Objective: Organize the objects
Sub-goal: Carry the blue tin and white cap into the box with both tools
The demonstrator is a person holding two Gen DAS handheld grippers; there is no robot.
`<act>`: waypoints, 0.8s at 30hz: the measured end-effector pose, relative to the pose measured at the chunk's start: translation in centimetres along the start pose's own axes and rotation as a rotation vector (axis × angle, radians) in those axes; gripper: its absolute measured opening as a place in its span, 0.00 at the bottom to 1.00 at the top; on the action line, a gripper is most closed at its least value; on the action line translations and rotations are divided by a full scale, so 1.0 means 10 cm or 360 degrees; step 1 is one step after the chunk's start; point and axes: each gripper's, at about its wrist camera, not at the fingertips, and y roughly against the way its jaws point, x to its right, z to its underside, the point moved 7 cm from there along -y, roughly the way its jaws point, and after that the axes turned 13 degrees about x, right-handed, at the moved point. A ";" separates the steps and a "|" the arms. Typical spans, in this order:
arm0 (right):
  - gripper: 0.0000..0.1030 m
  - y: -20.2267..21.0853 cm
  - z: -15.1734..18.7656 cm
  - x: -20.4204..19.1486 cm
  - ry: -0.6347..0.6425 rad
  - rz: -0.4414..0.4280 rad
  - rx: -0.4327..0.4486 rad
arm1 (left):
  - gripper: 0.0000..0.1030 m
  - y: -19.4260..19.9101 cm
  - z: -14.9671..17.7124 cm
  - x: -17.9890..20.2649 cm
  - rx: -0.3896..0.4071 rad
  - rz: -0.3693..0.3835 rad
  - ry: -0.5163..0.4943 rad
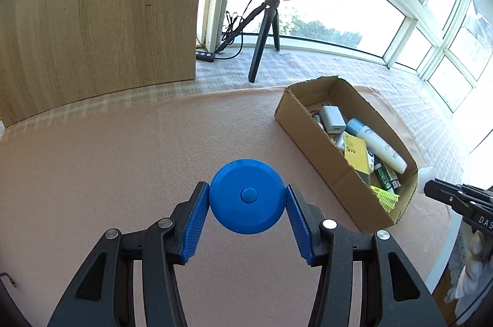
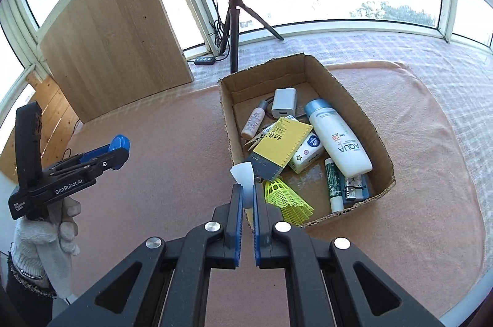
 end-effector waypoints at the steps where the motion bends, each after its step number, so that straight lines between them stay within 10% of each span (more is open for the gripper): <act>1: 0.05 0.01 -0.02 0.06 -0.0003 0.0010 0.0007 | 0.52 -0.05 -0.07 0.08 0.0008 0.0010 -0.0017; 24: 0.05 -0.22 -0.15 0.63 0.0020 0.0059 -0.0025 | 0.52 -1.47 -0.56 1.11 -0.0126 0.0106 -0.0132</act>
